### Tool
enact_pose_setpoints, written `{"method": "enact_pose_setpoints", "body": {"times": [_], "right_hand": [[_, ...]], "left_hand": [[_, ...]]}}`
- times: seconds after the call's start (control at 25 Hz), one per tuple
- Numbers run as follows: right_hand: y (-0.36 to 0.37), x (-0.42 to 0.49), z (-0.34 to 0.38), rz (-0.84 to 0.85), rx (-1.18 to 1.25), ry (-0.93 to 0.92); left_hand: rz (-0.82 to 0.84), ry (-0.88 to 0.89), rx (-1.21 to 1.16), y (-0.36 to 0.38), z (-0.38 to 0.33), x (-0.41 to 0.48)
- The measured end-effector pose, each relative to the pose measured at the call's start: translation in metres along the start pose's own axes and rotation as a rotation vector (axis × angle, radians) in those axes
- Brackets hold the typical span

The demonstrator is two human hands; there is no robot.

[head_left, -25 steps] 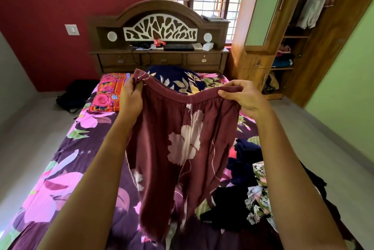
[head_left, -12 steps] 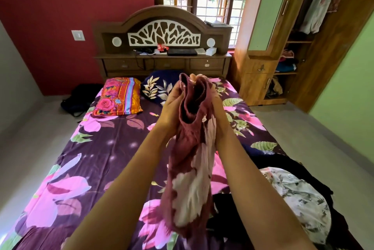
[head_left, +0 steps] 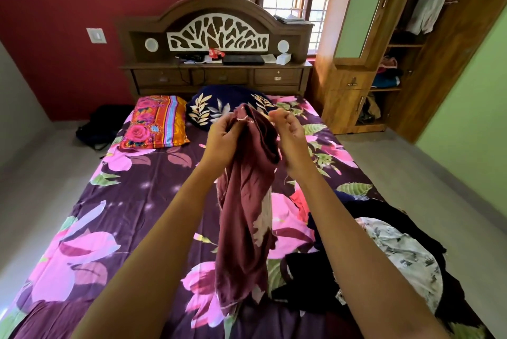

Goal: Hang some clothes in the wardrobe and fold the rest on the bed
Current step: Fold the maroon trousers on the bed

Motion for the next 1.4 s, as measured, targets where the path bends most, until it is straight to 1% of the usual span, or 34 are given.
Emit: {"method": "enact_pose_setpoints", "body": {"times": [0.08, 0.12, 0.2, 0.24, 0.32, 0.44, 0.48, 0.52, 0.56, 0.6, 0.64, 0.68, 0.72, 0.76, 0.8, 0.84, 0.88, 0.92, 0.96, 1.0, 1.04, 1.08, 1.12, 1.16, 1.2, 1.24, 1.28, 1.32, 1.36, 1.4], "right_hand": [[0.000, -0.003, -0.004, -0.027, -0.096, 0.013], [0.000, -0.007, -0.006, 0.019, -0.177, -0.002], [0.003, -0.013, -0.015, 0.097, -0.320, 0.000], [0.004, -0.015, -0.019, 0.121, -0.365, 0.004], [0.004, -0.013, -0.021, 0.101, -0.433, 0.021], [-0.008, -0.005, -0.010, -0.038, -0.298, 0.019], [-0.012, -0.001, -0.003, -0.041, -0.253, 0.005], [-0.014, 0.002, 0.007, -0.012, -0.247, -0.014], [-0.013, 0.005, 0.013, 0.038, -0.271, -0.015], [-0.011, 0.008, 0.016, 0.100, -0.335, 0.011], [-0.006, 0.010, 0.017, 0.171, -0.430, 0.039], [-0.003, 0.011, 0.015, 0.237, -0.544, 0.072], [-0.001, 0.011, 0.013, 0.286, -0.640, 0.102], [-0.003, 0.010, 0.012, 0.301, -0.671, 0.137], [-0.004, 0.007, 0.013, 0.302, -0.624, 0.181], [-0.004, 0.003, 0.017, 0.272, -0.491, 0.236], [-0.002, -0.001, 0.022, 0.222, -0.290, 0.305], [0.000, -0.003, 0.025, 0.139, -0.073, 0.353], [-0.002, -0.003, 0.024, 0.061, 0.094, 0.374], [-0.004, -0.003, 0.020, 0.013, 0.166, 0.398], [-0.004, -0.006, 0.015, 0.008, 0.176, 0.431], [-0.005, -0.012, 0.008, 0.038, 0.150, 0.468], [-0.006, -0.019, 0.004, 0.090, 0.096, 0.500], [-0.007, -0.027, 0.005, 0.144, 0.065, 0.494], [-0.006, -0.030, 0.012, 0.185, 0.064, 0.446], [-0.006, -0.029, 0.022, 0.191, 0.120, 0.382], [-0.005, -0.022, 0.030, 0.163, 0.173, 0.311], [-0.005, -0.013, 0.036, 0.095, 0.210, 0.260], [-0.011, -0.003, 0.035, 0.011, 0.219, 0.236], [-0.014, 0.005, 0.032, -0.049, 0.223, 0.237]], "left_hand": [[-0.122, 0.030, 0.058, -0.012, -0.002, 0.008], [-0.176, 0.038, 0.086, -0.017, -0.004, 0.010], [-0.208, 0.036, 0.077, -0.020, -0.008, 0.010], [-0.184, 0.022, 0.043, -0.019, -0.008, 0.010], [-0.107, 0.005, -0.049, -0.016, -0.011, 0.008], [0.022, 0.002, -0.126, -0.026, -0.011, 0.005], [0.072, -0.020, -0.125, -0.033, -0.009, 0.005], [0.127, -0.067, -0.101, -0.038, -0.005, 0.005], [0.185, -0.115, -0.028, -0.042, 0.002, 0.005], [0.224, -0.158, 0.112, -0.044, 0.008, 0.004], [0.235, -0.190, 0.257, -0.045, 0.015, 0.006], [0.212, -0.235, 0.341, -0.049, 0.022, 0.008], [0.187, -0.300, 0.341, -0.052, 0.027, 0.007], [0.178, -0.388, 0.276, -0.053, 0.030, 0.003], [0.192, -0.488, 0.153, -0.051, 0.033, -0.004], [0.233, -0.570, -0.003, -0.046, 0.032, -0.013], [0.282, -0.614, -0.166, -0.040, 0.027, -0.021], [0.334, -0.610, -0.316, -0.033, 0.016, -0.026], [0.377, -0.568, -0.443, -0.026, 0.001, -0.027], [0.389, -0.521, -0.542, -0.022, -0.012, -0.024], [0.374, -0.491, -0.617, -0.020, -0.021, -0.019], [0.341, -0.472, -0.678, -0.021, -0.023, -0.013], [0.315, -0.467, -0.727, -0.024, -0.024, -0.008], [0.297, -0.482, -0.763, -0.029, -0.019, -0.003], [0.302, -0.499, -0.807, -0.032, -0.013, -0.001], [0.309, -0.511, -0.845, -0.034, -0.007, 0.001], [0.308, -0.525, -0.856, -0.035, 0.001, 0.000], [0.295, -0.543, -0.814, -0.033, 0.012, -0.002], [0.268, -0.590, -0.712, -0.030, 0.023, -0.009], [0.279, -0.647, -0.572, -0.028, 0.034, -0.017]]}}
Point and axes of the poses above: each hand's wrist, its own x-axis towards the middle knuckle, its own y-axis out of the palm, z = x × y, the point moved 6 cm from there along x, towards the middle knuckle, and after that the axes turned 10 degrees about -y, right-handed, at the moved point
